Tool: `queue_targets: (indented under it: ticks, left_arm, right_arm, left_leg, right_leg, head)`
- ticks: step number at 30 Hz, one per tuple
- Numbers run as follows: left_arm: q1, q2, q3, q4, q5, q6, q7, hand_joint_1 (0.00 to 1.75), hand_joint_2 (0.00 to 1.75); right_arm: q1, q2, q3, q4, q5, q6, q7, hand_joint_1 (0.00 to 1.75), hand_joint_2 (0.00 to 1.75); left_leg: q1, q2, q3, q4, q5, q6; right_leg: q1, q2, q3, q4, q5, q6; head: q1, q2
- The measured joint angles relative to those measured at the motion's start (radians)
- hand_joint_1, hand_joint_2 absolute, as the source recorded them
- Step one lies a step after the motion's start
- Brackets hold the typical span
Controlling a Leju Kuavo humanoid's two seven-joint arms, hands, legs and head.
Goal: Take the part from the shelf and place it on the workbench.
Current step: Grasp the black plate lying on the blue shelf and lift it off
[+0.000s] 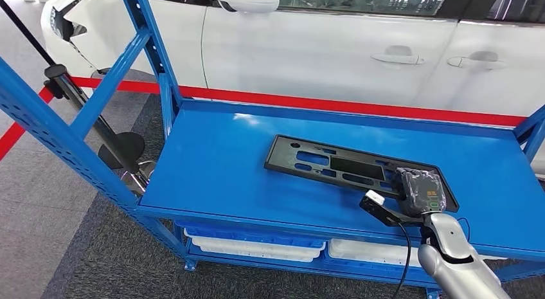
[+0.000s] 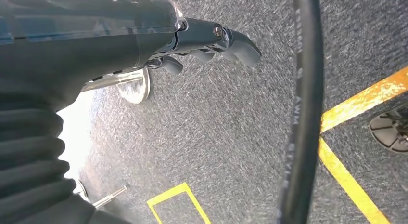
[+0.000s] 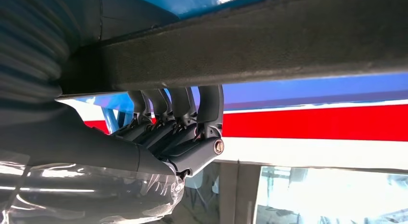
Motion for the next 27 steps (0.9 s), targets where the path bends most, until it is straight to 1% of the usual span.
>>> queue_targets:
  ticks: [6, 8, 9, 10, 11, 12, 13, 14, 15, 16, 17, 18, 19, 20, 21, 22, 23, 25, 26, 27]
  left_arm:
    - [-0.001, -0.001, -0.001, 0.000, -0.010, 0.012, -0.002, 0.00, 1.75]
    - [-0.001, -0.001, -0.002, 0.000, -0.012, 0.014, -0.003, 0.00, 1.75]
    - [-0.002, -0.001, -0.002, 0.000, -0.013, 0.015, -0.004, 0.00, 1.75]
    - [-0.003, -0.001, -0.002, 0.000, -0.014, 0.016, -0.004, 0.00, 1.75]
    - [-0.004, -0.002, -0.003, 0.000, -0.014, 0.018, -0.004, 0.00, 1.75]
    - [-0.005, -0.002, -0.003, 0.000, -0.015, 0.020, -0.005, 0.00, 1.75]
    - [-0.006, -0.002, -0.003, 0.000, -0.016, 0.023, -0.005, 0.00, 1.75]
    - [-0.006, -0.002, -0.004, 0.000, -0.017, 0.025, -0.005, 0.00, 1.75]
    - [-0.006, -0.003, -0.005, 0.000, -0.018, 0.026, -0.005, 0.00, 1.75]
    - [-0.006, -0.003, -0.007, 0.000, -0.018, 0.027, -0.005, 0.00, 1.75]
    - [-0.006, -0.004, -0.008, 0.000, -0.019, 0.027, -0.005, 0.00, 1.75]
    - [-0.006, -0.005, -0.009, 0.000, -0.020, 0.027, -0.005, 0.00, 1.75]
    - [-0.006, -0.006, -0.010, 0.000, -0.021, 0.027, -0.005, 0.00, 1.75]
    - [-0.007, -0.007, -0.010, 0.000, -0.021, 0.028, -0.005, 0.00, 1.75]
    - [-0.008, -0.004, -0.011, 0.001, -0.021, 0.028, -0.004, 0.00, 1.75]
    - [-0.009, -0.005, -0.011, 0.002, -0.021, 0.028, -0.004, 0.00, 1.75]
    - [-0.010, -0.004, -0.012, 0.003, -0.021, 0.029, -0.004, 0.00, 1.75]
    - [-0.008, -0.007, -0.015, 0.003, -0.021, 0.029, -0.005, 0.00, 1.75]
    - [-0.007, -0.007, -0.017, 0.003, -0.021, 0.029, -0.004, 0.00, 1.75]
    - [-0.006, -0.008, -0.019, 0.003, -0.021, 0.029, -0.004, 0.00, 1.75]
  right_arm:
    - [0.041, -0.008, -0.016, -0.057, 0.038, 0.001, 0.014, 1.59, 1.75]
    - [0.054, -0.012, -0.023, -0.075, 0.047, 0.002, 0.017, 1.59, 1.75]
    - [0.060, -0.015, -0.027, -0.085, 0.051, 0.001, 0.018, 1.59, 1.75]
    - [0.065, -0.018, -0.030, -0.094, 0.054, 0.001, 0.019, 1.59, 1.75]
    - [0.069, -0.023, -0.034, -0.102, 0.058, 0.001, 0.020, 1.59, 1.75]
    - [0.074, -0.027, -0.038, -0.109, 0.062, 0.001, 0.022, 1.59, 1.75]
    - [0.079, -0.030, -0.043, -0.116, 0.066, 0.000, 0.023, 1.59, 1.75]
    - [0.085, -0.033, -0.047, -0.122, 0.072, -0.001, 0.024, 1.59, 1.75]
    - [0.093, -0.035, -0.051, -0.128, 0.078, -0.002, 0.025, 1.59, 1.75]
    - [0.101, -0.037, -0.054, -0.134, 0.083, -0.002, 0.026, 1.59, 1.75]
    - [0.108, -0.038, -0.058, -0.141, 0.089, -0.003, 0.027, 1.59, 1.75]
    - [0.112, -0.040, -0.061, -0.148, 0.093, -0.003, 0.027, 1.59, 1.75]
    - [0.115, -0.042, -0.065, -0.156, 0.097, -0.005, 0.027, 1.59, 1.75]
    - [0.118, -0.043, -0.070, -0.164, 0.102, -0.007, 0.026, 1.59, 1.75]
    - [0.120, -0.044, -0.073, -0.170, 0.108, -0.010, 0.026, 1.59, 1.75]
    - [0.123, -0.045, -0.077, -0.176, 0.113, -0.014, 0.025, 1.59, 1.75]
    - [0.128, -0.045, -0.081, -0.182, 0.117, -0.017, 0.026, 1.59, 1.75]
    - [0.136, -0.046, -0.085, -0.194, 0.124, -0.021, 0.026, 1.59, 1.75]
    - [0.139, -0.046, -0.086, -0.199, 0.128, -0.022, 0.026, 1.59, 1.75]
    - [0.141, -0.045, -0.087, -0.203, 0.131, -0.022, 0.026, 1.59, 1.75]
  left_leg:
    - [0.000, 0.000, -0.002, 0.001, 0.000, 0.000]
    - [-0.004, 0.000, -0.004, 0.003, 0.001, 0.005]
    - [-0.004, 0.000, -0.003, -0.002, 0.005, 0.010]
    - [-0.002, 0.001, 0.000, -0.012, 0.013, 0.015]
    - [0.002, 0.003, 0.003, -0.024, 0.021, 0.018]
    - [0.006, 0.004, 0.005, -0.035, 0.028, 0.021]
    - [0.007, 0.005, 0.005, -0.040, 0.032, 0.022]
    - [0.008, 0.005, 0.003, -0.042, 0.033, 0.022]
    - [0.008, 0.005, 0.001, -0.040, 0.034, 0.022]
    - [0.010, 0.005, -0.001, -0.038, 0.034, 0.021]
    - [0.012, 0.004, -0.003, -0.035, 0.033, 0.019]
    - [0.016, 0.004, -0.005, -0.030, 0.032, 0.016]
    - [0.022, 0.004, -0.008, -0.022, 0.029, 0.009]
    - [0.028, 0.003, -0.012, -0.012, 0.025, -0.001]
    - [0.030, 0.002, -0.019, 0.000, 0.021, -0.012]
    - [0.030, 0.000, -0.025, 0.009, 0.019, -0.022]
    - [0.029, -0.002, -0.032, 0.013, 0.020, -0.031]
    - [0.028, -0.003, -0.040, 0.012, 0.028, -0.045]
    - [0.029, -0.002, -0.044, 0.014, 0.025, -0.050]
    - [0.030, -0.001, -0.052, 0.029, 0.008, -0.052]
  right_leg:
    - [0.000, 0.000, -0.003, -0.001, 0.000, 0.000]
    - [-0.004, -0.001, -0.003, -0.005, 0.004, 0.006]
    - [-0.004, -0.001, -0.002, -0.008, 0.007, 0.010]
    - [-0.005, 0.000, -0.002, -0.008, 0.005, 0.014]
    - [-0.005, 0.000, -0.007, 0.002, -0.005, 0.017]
    - [-0.006, 0.000, -0.021, 0.031, -0.027, 0.020]
    - [-0.009, 0.001, -0.045, 0.080, -0.057, 0.023]
    - [-0.012, 0.001, -0.076, 0.143, -0.088, 0.027]
    - [-0.016, 0.001, -0.106, 0.203, -0.110, 0.030]
    - [-0.021, 0.000, -0.127, 0.243, -0.117, 0.035]
    - [-0.027, 0.000, -0.134, 0.252, -0.105, 0.039]
    - [-0.033, 0.000, -0.126, 0.228, -0.077, 0.045]
    - [-0.040, 0.000, -0.102, 0.173, -0.039, 0.053]
    - [-0.044, 0.001, -0.078, 0.116, -0.013, 0.062]
    - [-0.046, 0.003, -0.061, 0.070, 0.006, 0.066]
    - [-0.045, 0.006, -0.053, 0.045, 0.013, 0.063]
    - [-0.041, 0.008, -0.057, 0.044, 0.009, 0.054]
    - [-0.037, 0.009, -0.071, 0.053, 0.017, 0.027]
    - [-0.036, 0.007, -0.077, 0.054, 0.021, 0.017]
    - [-0.035, 0.006, -0.084, 0.054, 0.027, 0.007]
  head:
    - [0.000, 0.000]
    - [0.000, 0.000]
    - [0.000, 0.000]
    - [0.000, 0.000]
    - [0.000, 0.000]
    - [0.000, 0.000]
    - [0.000, 0.000]
    - [0.000, 0.000]
    - [0.000, 0.000]
    - [0.000, 0.000]
    - [0.000, 0.000]
    - [0.000, 0.000]
    - [0.000, 0.000]
    - [0.000, 0.000]
    - [0.000, 0.000]
    - [0.000, 0.000]
    - [0.000, 0.000]
    - [-0.001, 0.000]
    - [-0.001, 0.000]
    - [-0.001, 0.000]
